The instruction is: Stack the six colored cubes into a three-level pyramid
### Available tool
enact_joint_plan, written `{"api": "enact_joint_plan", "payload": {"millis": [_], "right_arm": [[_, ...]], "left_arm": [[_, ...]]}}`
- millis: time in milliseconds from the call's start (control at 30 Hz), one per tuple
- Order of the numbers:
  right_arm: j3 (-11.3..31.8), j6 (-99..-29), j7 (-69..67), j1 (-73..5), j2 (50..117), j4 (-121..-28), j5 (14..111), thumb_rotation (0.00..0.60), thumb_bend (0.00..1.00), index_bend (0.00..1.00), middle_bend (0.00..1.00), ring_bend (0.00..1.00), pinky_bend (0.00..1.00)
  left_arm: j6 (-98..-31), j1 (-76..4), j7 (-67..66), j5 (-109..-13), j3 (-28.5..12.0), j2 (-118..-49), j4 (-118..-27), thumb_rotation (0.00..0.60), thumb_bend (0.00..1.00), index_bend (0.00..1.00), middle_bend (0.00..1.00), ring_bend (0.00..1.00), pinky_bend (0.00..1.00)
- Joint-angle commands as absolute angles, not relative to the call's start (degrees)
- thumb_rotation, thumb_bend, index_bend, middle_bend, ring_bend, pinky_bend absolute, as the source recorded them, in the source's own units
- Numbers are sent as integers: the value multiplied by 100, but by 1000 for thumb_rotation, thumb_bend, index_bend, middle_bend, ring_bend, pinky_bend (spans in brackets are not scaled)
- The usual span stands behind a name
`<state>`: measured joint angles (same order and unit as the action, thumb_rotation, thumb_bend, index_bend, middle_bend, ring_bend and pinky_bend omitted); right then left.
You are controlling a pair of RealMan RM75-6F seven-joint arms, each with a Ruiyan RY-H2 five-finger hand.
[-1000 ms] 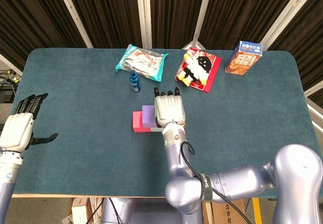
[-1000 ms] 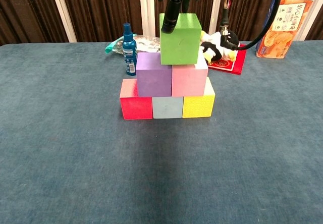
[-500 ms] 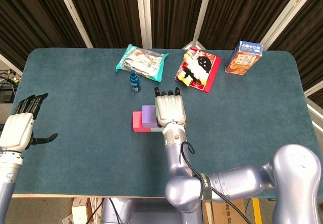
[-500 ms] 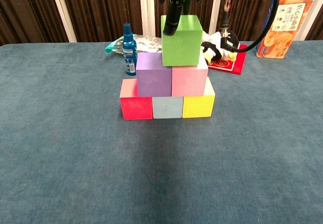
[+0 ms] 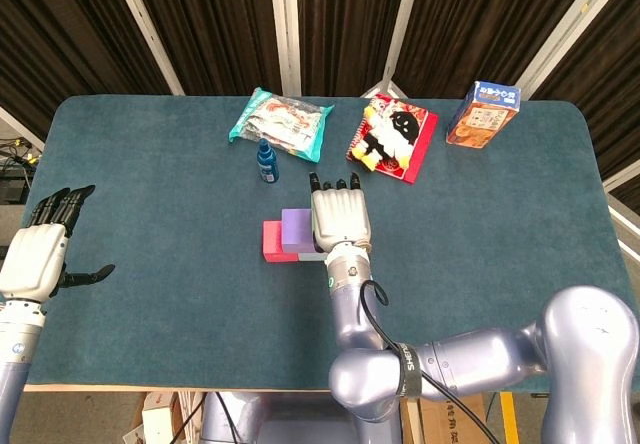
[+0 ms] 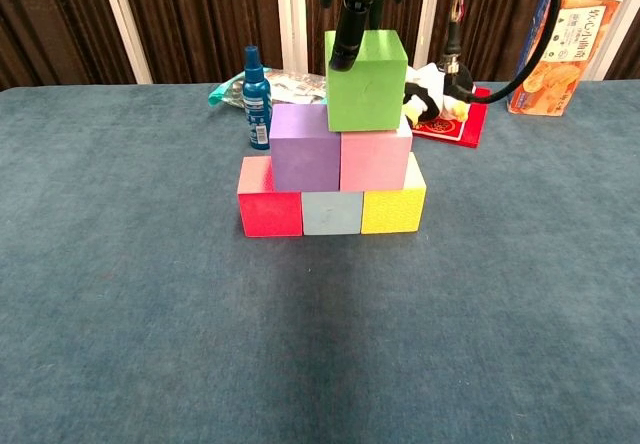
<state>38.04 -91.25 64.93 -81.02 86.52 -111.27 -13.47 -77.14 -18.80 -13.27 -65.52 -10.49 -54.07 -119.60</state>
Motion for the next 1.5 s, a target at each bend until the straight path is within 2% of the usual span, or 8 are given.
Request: {"api": "enact_joint_plan", "payload": {"millis": [33,767,1133,1500], "right_arm": [[3795,-9119,6501,-8099,8657,-11125,-1344,600,458,0,351,163,1],[3776,-9083,6520,-8065,8688,-11121,-1343,600,458,0,351,161,1],[3755,-9010,6518,-8047,8708,-11138,-1327,600,458,0,350,122,1],[3764,-9011,6476,-8069,8742,-11162,-1276,600,458,0,274,55,1]], "left_arm": [[-7714,-1882,-1336,-6551,-1047,-5410,-11958,600,122,0,71,37,58],[-7716,-1885,-1341,-6538,-1051,-5418,-11948,600,122,0,71,37,58],[-7704,-1889,-1358,-6504,-1051,-5408,-11957,600,122,0,70,37,58],[-7701,-1891,-1345,-6471,-1065,-5392,-11956,600,122,0,70,37,58]]}}
